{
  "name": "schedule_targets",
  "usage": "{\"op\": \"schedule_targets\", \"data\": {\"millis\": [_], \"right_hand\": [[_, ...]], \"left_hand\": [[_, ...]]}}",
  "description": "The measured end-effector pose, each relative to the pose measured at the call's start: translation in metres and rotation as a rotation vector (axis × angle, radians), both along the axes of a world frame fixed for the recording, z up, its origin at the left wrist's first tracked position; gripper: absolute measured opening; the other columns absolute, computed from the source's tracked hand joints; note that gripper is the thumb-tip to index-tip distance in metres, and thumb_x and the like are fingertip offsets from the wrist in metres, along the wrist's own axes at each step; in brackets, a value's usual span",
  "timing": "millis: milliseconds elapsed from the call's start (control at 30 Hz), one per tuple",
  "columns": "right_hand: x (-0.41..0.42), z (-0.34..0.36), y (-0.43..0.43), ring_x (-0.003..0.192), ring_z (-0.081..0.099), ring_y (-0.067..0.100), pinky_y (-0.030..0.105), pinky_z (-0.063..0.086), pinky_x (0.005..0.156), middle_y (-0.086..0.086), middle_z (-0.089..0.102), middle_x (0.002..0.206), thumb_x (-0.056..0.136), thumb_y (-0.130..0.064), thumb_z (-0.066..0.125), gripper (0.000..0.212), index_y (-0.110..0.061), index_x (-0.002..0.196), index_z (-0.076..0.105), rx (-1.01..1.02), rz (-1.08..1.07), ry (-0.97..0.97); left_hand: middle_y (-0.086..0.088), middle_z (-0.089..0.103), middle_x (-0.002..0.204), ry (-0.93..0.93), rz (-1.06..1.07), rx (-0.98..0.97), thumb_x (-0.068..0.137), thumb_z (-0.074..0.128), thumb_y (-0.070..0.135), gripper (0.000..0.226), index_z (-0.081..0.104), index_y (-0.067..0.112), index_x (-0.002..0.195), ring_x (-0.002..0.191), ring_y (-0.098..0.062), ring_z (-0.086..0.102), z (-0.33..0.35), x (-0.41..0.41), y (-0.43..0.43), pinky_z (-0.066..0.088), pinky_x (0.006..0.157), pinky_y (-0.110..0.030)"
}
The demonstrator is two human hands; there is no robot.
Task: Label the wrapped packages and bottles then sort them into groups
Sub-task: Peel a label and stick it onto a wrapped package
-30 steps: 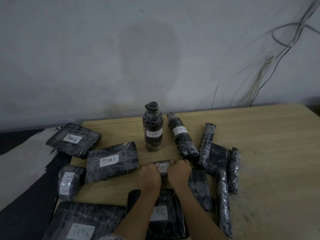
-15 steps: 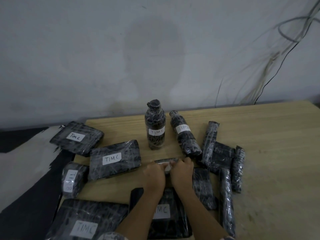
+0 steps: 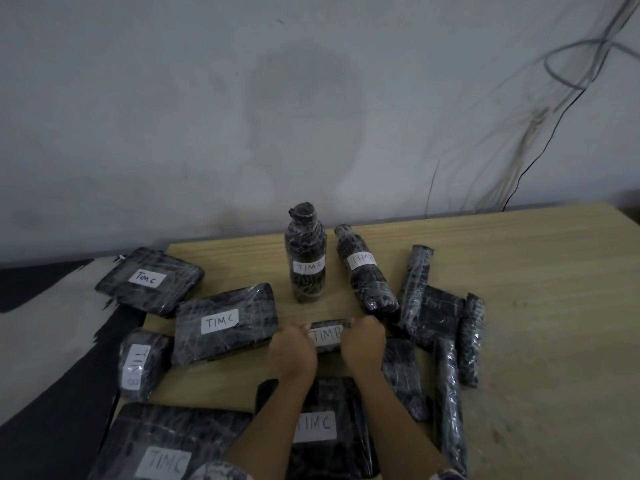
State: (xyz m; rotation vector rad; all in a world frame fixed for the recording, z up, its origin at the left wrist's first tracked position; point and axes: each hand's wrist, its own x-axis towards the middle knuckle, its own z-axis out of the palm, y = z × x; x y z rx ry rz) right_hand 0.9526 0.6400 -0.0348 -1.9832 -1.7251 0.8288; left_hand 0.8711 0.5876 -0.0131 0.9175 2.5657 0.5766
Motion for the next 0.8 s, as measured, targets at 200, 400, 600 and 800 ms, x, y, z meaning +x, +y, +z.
{"op": "schedule_targets", "data": {"millis": [200, 400, 600, 800], "right_hand": [[0.005, 0.004, 0.0, 0.093, 0.062, 0.031, 0.036, 0.053, 0.076, 0.022, 0.064, 0.1, 0.096, -0.016, 0.05, 0.03, 0.01, 0.092, 0.065, -0.059, 0.048, 0.006], [0.013, 0.014, -0.006, 0.114, 0.047, 0.026, 0.031, 0.036, 0.095, 0.011, 0.056, 0.121, 0.098, -0.009, 0.035, 0.032, -0.009, 0.12, 0.059, 0.029, 0.344, -0.284], [0.018, 0.025, -0.012, 0.115, 0.044, 0.026, 0.034, 0.031, 0.099, 0.009, 0.055, 0.122, 0.098, -0.007, 0.033, 0.029, -0.011, 0.119, 0.053, 0.042, 0.486, -0.499], [0.025, 0.038, -0.024, 0.112, 0.045, 0.027, 0.038, 0.033, 0.099, 0.008, 0.058, 0.116, 0.1, -0.01, 0.032, 0.029, -0.013, 0.12, 0.052, 0.107, 0.541, -0.687]], "left_hand": [[-0.016, 0.068, 0.096, 0.0, -0.006, -0.012, 0.099, 0.039, 0.038, 0.048, 0.065, -0.002, 0.094, 0.088, -0.026, 0.064, -0.004, -0.002, -0.002, 0.038, 0.065, -0.027], [-0.011, 0.069, 0.1, 0.129, -0.188, -0.077, 0.102, 0.029, 0.037, 0.049, 0.066, 0.004, 0.1, 0.09, -0.021, 0.064, -0.001, -0.004, -0.006, 0.04, 0.067, -0.026], [-0.012, 0.067, 0.107, 0.077, -0.311, -0.151, 0.102, 0.023, 0.039, 0.051, 0.064, 0.009, 0.106, 0.097, -0.025, 0.062, 0.01, -0.012, -0.011, 0.046, 0.078, -0.032], [-0.012, 0.066, 0.105, 0.125, -0.287, -0.089, 0.103, 0.018, 0.038, 0.052, 0.059, 0.009, 0.114, 0.096, -0.026, 0.063, 0.021, -0.015, -0.027, 0.051, 0.083, -0.036]]}}
